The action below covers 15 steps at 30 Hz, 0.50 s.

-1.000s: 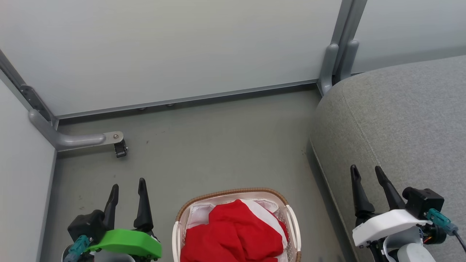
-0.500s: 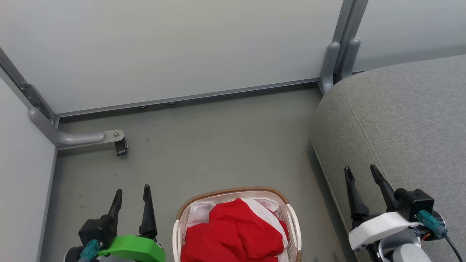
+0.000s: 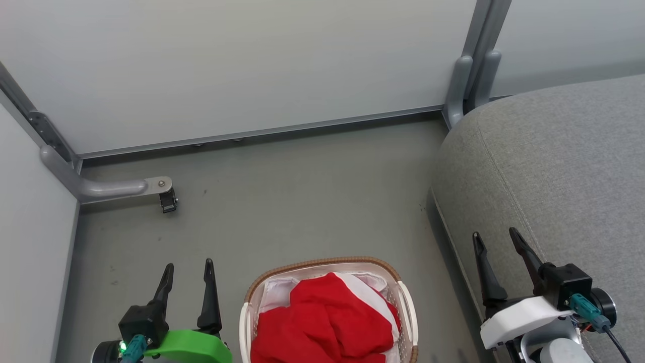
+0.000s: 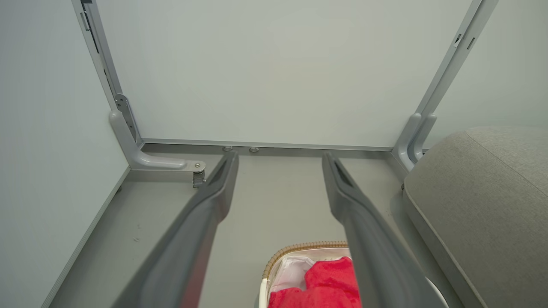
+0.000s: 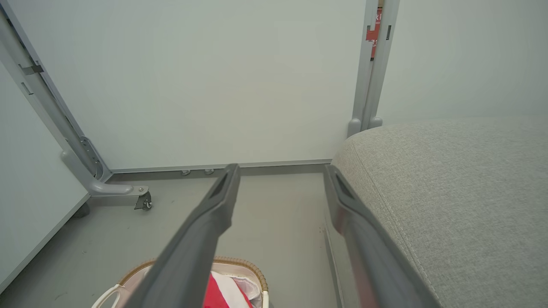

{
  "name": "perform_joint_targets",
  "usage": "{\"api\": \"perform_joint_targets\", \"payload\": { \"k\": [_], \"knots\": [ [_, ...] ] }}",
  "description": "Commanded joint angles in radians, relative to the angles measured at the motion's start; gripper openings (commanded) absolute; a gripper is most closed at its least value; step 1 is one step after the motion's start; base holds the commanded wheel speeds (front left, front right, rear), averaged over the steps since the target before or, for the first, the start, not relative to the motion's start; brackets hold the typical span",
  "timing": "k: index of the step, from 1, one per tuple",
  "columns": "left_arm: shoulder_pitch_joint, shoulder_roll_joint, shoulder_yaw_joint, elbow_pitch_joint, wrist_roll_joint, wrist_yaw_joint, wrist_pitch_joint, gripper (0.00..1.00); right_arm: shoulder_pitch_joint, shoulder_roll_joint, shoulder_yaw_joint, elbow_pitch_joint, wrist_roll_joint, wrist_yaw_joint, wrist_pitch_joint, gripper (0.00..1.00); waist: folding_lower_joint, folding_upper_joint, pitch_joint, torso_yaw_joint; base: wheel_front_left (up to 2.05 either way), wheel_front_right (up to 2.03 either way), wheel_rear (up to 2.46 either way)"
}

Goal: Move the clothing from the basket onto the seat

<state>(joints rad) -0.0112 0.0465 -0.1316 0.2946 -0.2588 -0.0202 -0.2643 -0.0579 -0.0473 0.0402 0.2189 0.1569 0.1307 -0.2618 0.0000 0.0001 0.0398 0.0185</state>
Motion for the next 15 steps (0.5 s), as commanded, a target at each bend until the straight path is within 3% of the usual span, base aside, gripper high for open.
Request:
{"api": "perform_joint_targets", "payload": {
  "k": [1, 15],
  "knots": [
    [0.007, 0.007, 0.000, 0.003, -0.001, 0.001, 0.000, 1.00, 0.000, -0.006, -0.001, 0.004, -0.002, 0.000, -0.005, 1.00, 0.0000, -0.0001, 0.001, 0.001, 0.00, 0.00, 0.00],
    [-0.005, 0.007, -0.004, 0.004, -0.005, -0.002, 0.000, 1.00, -0.011, -0.006, -0.003, 0.004, 0.002, 0.000, -0.005, 1.00, 0.0000, -0.0001, 0.020, 0.005, 0.00, 0.00, 0.00]
  ]
}}
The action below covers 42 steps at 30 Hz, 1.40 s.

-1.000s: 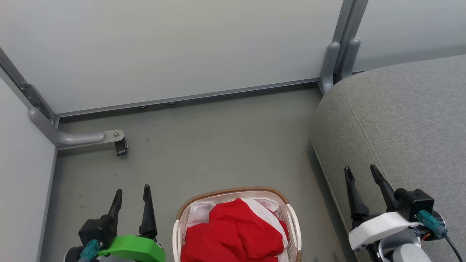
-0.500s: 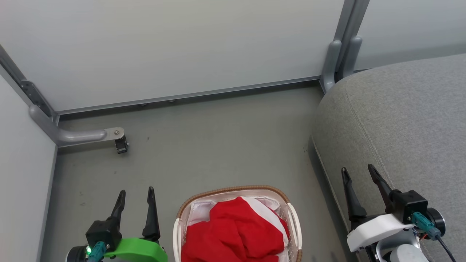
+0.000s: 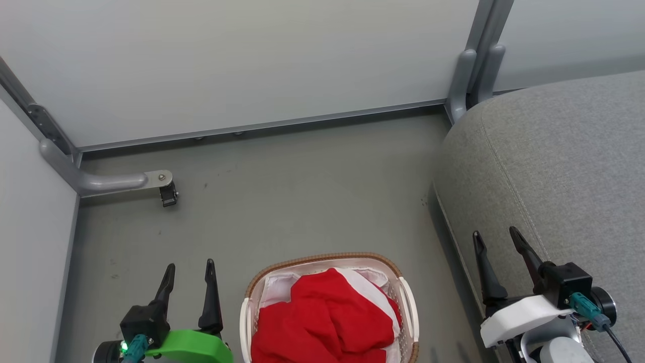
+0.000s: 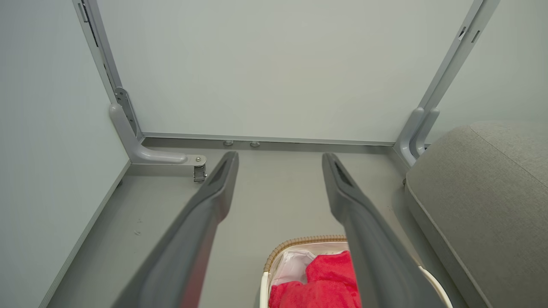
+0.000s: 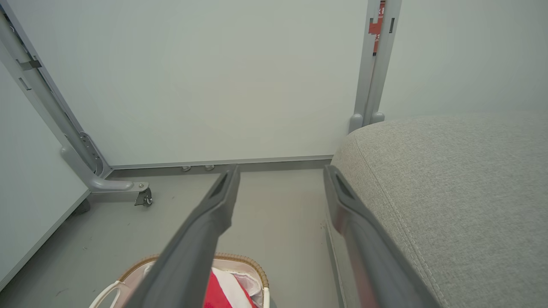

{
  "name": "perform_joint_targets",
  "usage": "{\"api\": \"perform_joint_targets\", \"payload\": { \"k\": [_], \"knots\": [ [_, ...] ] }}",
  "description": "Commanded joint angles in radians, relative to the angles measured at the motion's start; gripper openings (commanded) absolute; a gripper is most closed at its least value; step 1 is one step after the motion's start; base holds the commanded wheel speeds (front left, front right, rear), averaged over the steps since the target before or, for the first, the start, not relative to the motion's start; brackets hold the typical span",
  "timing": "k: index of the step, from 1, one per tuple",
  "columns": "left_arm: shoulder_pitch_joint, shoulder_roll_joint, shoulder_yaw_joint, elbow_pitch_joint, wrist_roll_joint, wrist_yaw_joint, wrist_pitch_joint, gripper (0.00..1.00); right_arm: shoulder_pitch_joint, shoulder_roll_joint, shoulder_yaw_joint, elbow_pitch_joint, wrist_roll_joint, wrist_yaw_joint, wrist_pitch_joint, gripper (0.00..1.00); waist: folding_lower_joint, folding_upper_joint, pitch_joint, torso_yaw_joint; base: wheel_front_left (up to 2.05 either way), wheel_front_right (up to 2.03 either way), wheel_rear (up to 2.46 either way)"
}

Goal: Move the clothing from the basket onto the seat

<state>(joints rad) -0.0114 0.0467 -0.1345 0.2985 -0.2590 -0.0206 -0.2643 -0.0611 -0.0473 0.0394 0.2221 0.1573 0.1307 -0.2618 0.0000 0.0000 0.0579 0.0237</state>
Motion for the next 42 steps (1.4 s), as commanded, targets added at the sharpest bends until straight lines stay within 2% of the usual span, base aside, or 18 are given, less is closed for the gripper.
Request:
{"api": "perform_joint_targets", "payload": {
  "k": [1, 6, 12, 18, 23, 28, 33, 42],
  "knots": [
    [-0.008, 0.007, -0.004, -0.001, -0.005, -0.002, 0.000, 1.00, -0.009, -0.006, -0.003, -0.001, 0.003, 0.000, -0.005, 1.00, 0.0000, 0.0000, 0.006, 0.000, 0.00, 0.00, 0.00],
    [-0.029, 0.006, -0.040, 0.009, 0.003, -0.016, 0.000, 1.00, -0.022, -0.006, -0.009, -0.007, 0.001, 0.000, -0.005, 1.00, 0.0000, 0.0000, 0.034, -0.002, 0.00, 0.00, 0.00],
    [-0.087, 0.006, -0.130, 0.059, 0.048, -0.040, 0.000, 1.00, -0.055, -0.006, -0.025, -0.020, -0.013, 0.000, -0.005, 1.00, 0.0000, 0.0000, 0.109, -0.013, 0.00, 0.00, 0.00],
    [-0.225, 0.006, -0.252, 0.271, 0.081, -0.070, 0.000, 1.00, -0.116, -0.005, -0.037, -0.042, -0.025, 0.000, -0.005, 1.00, 0.0000, 0.0000, 0.233, -0.043, 0.00, 0.00, 0.00],
    [-0.391, 0.006, -0.353, 0.492, 0.030, -0.087, 0.034, 1.00, -0.182, -0.005, -0.017, -0.066, -0.030, 0.000, -0.005, 1.00, 0.0000, 0.0000, 0.365, -0.078, 0.00, 0.00, 0.00],
    [-0.519, 0.006, -0.423, 0.654, 0.033, -0.073, 0.068, 1.00, -0.236, -0.005, -0.003, -0.084, -0.015, 0.000, -0.005, 1.00, 0.0000, 0.0000, 0.471, -0.116, 0.00, 0.00, 0.00],
    [-0.617, 0.007, -0.474, 0.801, 0.049, -0.059, 0.146, 1.00, -0.277, -0.004, 0.010, -0.099, 0.005, 0.000, -0.005, 1.00, 0.0000, 0.0000, 0.556, -0.151, 0.00, 0.00, 0.00],
    [-0.734, 0.024, -0.502, 0.937, 0.060, -0.036, 0.190, 1.00, -0.326, -0.004, 0.052, -0.121, 0.054, 0.000, -0.005, 1.00, 0.0000, 0.0000, 0.666, -0.198, 0.00, 0.00, 0.00]
  ]
}}
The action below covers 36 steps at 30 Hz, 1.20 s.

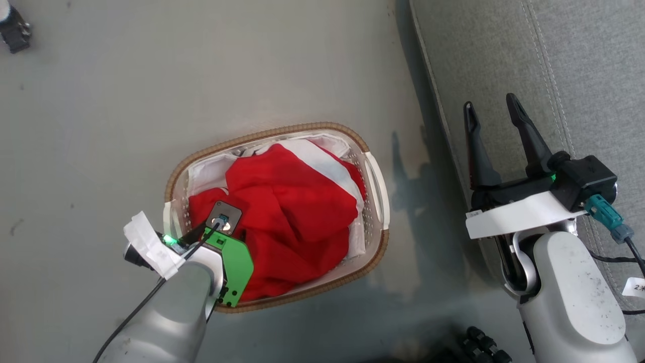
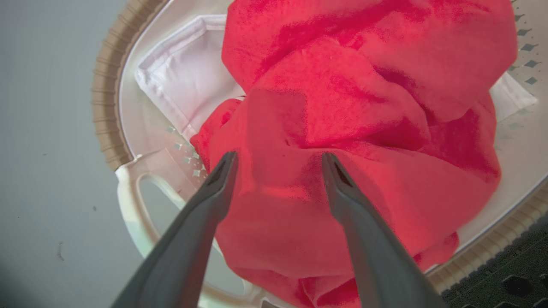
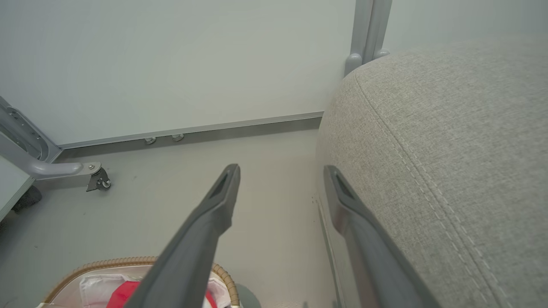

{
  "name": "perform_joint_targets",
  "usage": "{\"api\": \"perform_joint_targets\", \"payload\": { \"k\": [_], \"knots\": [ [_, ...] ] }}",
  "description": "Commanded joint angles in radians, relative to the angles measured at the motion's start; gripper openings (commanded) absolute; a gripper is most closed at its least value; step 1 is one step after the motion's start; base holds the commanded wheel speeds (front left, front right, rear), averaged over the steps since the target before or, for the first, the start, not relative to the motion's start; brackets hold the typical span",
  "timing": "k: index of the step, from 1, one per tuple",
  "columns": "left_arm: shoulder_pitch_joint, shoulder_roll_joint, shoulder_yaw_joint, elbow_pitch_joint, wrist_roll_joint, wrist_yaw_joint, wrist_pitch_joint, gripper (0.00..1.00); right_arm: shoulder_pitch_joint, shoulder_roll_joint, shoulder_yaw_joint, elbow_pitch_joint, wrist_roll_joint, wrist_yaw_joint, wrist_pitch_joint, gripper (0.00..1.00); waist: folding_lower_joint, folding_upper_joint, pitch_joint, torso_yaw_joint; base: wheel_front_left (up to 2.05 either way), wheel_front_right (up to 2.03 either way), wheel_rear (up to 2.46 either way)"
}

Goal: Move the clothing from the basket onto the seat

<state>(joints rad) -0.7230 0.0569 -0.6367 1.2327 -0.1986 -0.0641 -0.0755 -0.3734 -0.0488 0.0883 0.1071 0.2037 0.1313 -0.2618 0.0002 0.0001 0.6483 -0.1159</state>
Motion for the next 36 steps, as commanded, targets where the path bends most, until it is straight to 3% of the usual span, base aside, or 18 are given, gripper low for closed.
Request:
{"api": "perform_joint_targets", "payload": {
  "k": [1, 12, 17, 18, 19, 20, 22, 27, 36],
  "knots": [
    [-0.030, 0.017, 0.000, 0.008, 0.000, 0.009, -0.001, 1.00, -0.016, -0.003, 0.005, -0.008, 0.013, -0.001, -0.005, 1.00, -0.0002, -0.0001, 0.083, -0.062, 0.00, 0.00, 0.00],
    [-0.074, 0.043, -0.020, 0.044, 0.015, 0.105, 0.015, 1.00, -0.020, -0.003, 0.038, 0.002, 0.052, -0.001, -0.005, 1.00, -0.0002, -0.0001, 0.116, -0.075, 0.00, 0.00, 0.00],
    [-0.065, 0.050, -0.026, 0.051, 0.006, 0.111, 0.075, 1.00, -0.024, -0.003, 0.057, -0.001, 0.066, -0.001, -0.005, 1.00, -0.0002, -0.0001, 0.114, -0.084, 0.00, 0.00, 0.00],
    [-0.062, 0.049, -0.028, 0.052, 0.005, 0.109, 0.089, 0.87, -0.023, -0.003, 0.061, -0.002, 0.069, -0.001, -0.005, 1.00, -0.0002, -0.0001, 0.113, -0.086, 0.00, 0.00, 0.00],
    [-0.059, 0.048, -0.029, 0.052, 0.004, 0.106, 0.099, 0.51, -0.023, -0.003, 0.063, -0.002, 0.071, -0.001, -0.005, 1.00, -0.0002, -0.0001, 0.111, -0.087, 0.00, 0.00, 0.00],
    [-0.056, 0.047, -0.029, 0.053, 0.000, 0.102, 0.110, 0.37, -0.022, -0.003, 0.065, -0.001, 0.071, -0.001, -0.005, 1.00, -0.0002, -0.0001, 0.110, -0.089, 0.00, 0.00, 0.00],
    [-0.049, 0.046, -0.029, 0.054, -0.007, 0.099, 0.126, 0.00, -0.019, -0.003, 0.068, 0.001, 0.074, -0.001, -0.005, 1.00, -0.0002, -0.0001, 0.105, -0.092, 0.00, 0.00, 0.00],
    [-0.038, 0.043, -0.028, 0.055, -0.021, 0.088, 0.121, 0.00, -0.007, -0.003, 0.060, 0.009, 0.075, -0.001, -0.005, 1.00, -0.0002, -0.0001, 0.087, -0.092, 0.00, 0.00, 0.00],
    [-0.008, 0.028, -0.020, 0.037, -0.058, 0.045, -0.007, 0.00, 0.011, -0.003, 0.040, 0.028, 0.054, -0.001, -0.005, 1.00, -0.0002, -0.0001, 0.011, -0.061, 0.00, 0.00, 0.00]
  ]
}}
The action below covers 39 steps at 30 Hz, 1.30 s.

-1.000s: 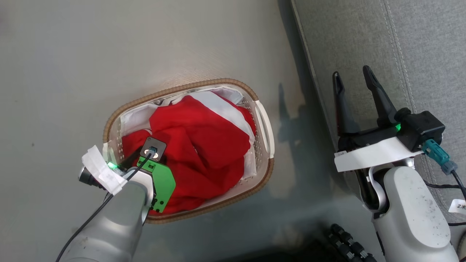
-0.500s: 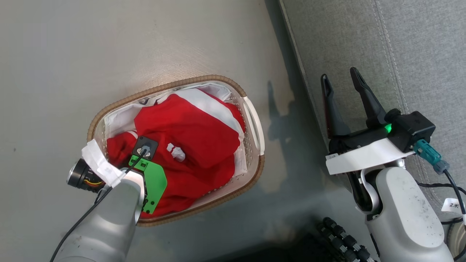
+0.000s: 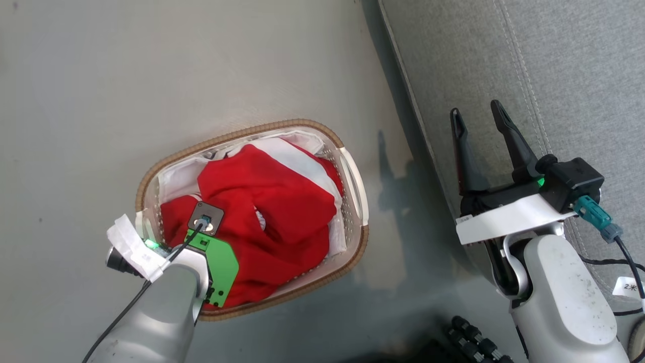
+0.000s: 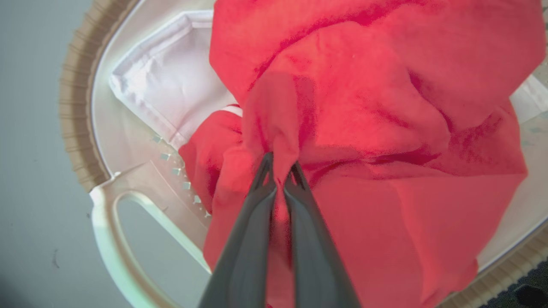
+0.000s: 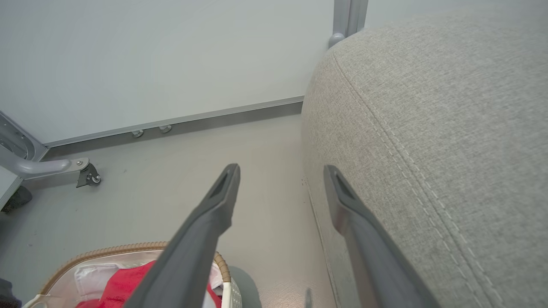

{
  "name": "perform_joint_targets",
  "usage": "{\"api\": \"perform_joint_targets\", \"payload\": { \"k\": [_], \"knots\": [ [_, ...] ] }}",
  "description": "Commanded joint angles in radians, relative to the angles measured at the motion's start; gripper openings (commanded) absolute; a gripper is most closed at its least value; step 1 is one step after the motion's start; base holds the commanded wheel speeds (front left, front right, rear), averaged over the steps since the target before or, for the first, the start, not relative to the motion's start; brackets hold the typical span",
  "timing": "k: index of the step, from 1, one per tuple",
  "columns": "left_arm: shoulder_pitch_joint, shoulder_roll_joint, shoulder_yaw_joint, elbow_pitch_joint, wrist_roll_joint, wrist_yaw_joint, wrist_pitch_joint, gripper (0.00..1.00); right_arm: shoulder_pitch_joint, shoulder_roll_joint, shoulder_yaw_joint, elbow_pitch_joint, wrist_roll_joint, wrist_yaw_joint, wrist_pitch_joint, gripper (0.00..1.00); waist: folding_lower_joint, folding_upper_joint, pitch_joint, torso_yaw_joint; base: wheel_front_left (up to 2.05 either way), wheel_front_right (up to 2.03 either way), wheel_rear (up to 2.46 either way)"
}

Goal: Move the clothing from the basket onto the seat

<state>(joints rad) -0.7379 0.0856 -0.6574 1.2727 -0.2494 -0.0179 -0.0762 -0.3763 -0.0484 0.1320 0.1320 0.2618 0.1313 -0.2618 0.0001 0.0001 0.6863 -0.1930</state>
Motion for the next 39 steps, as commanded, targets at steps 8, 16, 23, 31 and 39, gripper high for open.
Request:
{"api": "perform_joint_targets", "payload": {
  "k": [8, 16, 23, 31, 39],
  "knots": [
    [0.030, -0.014, 0.009, -0.043, -0.041, -0.042, -0.127, 0.00, 0.054, -0.004, -0.027, 0.021, -0.044, -0.001, -0.005, 1.00, -0.0001, -0.0001, -0.151, 0.071, 0.00, 0.00, 0.00],
    [0.012, 0.003, 0.022, -0.140, -0.070, -0.073, -0.181, 0.00, 0.124, -0.004, -0.038, 0.042, -0.071, -0.001, -0.005, 1.00, -0.0001, -0.0001, -0.313, 0.116, 0.00, 0.00, 0.00],
    [-0.029, 0.063, 0.003, -0.295, -0.064, -0.100, -0.189, 0.00, 0.175, -0.004, -0.035, 0.046, -0.081, -0.001, -0.005, 1.00, -0.0001, -0.0001, -0.415, 0.118, 0.00, 0.00, 0.00],
    [-0.098, 0.151, -0.003, -0.514, -0.075, -0.108, -0.132, 0.00, 0.227, -0.004, -0.033, 0.054, -0.101, -0.001, -0.005, 1.00, -0.0001, -0.0001, -0.520, 0.107, 0.00, 0.00, 0.00],
    [-0.166, 0.208, 0.031, -0.738, -0.099, -0.092, -0.035, 0.00, 0.236, -0.004, -0.012, 0.050, -0.116, -0.001, -0.005, 1.00, -0.0001, -0.0001, -0.576, 0.094, 0.00, 0.00, 0.00]
  ]
}}
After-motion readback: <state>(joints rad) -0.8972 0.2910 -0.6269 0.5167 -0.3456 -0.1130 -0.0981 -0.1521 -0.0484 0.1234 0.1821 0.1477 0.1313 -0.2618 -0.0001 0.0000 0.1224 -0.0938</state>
